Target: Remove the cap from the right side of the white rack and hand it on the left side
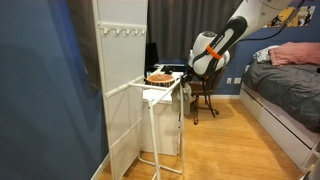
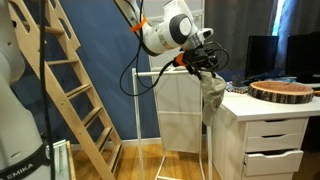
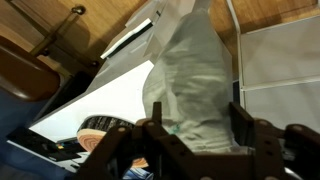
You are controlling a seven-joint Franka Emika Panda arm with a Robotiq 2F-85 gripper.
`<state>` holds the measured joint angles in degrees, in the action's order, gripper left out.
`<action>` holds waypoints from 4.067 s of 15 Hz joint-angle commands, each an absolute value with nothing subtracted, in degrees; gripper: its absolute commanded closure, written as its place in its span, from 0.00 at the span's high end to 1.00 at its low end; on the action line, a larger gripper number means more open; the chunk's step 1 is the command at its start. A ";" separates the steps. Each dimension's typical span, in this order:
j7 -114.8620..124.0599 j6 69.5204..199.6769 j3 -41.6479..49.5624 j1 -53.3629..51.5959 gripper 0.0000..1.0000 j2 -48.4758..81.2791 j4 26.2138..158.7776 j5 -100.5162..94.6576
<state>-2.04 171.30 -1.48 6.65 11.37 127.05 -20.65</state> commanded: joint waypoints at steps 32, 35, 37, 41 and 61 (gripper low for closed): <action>37.17 170.11 2.65 7.07 0.01 -7.25 127.87 -25.81; 45.35 171.35 0.92 8.44 0.01 -12.07 129.52 -31.30; 50.67 173.17 -0.69 9.73 0.01 -16.00 131.05 -35.71; 53.20 182.16 -3.23 9.95 0.01 -22.74 135.28 -39.57; 43.16 193.84 18.80 -45.19 0.04 -21.58 147.88 -44.37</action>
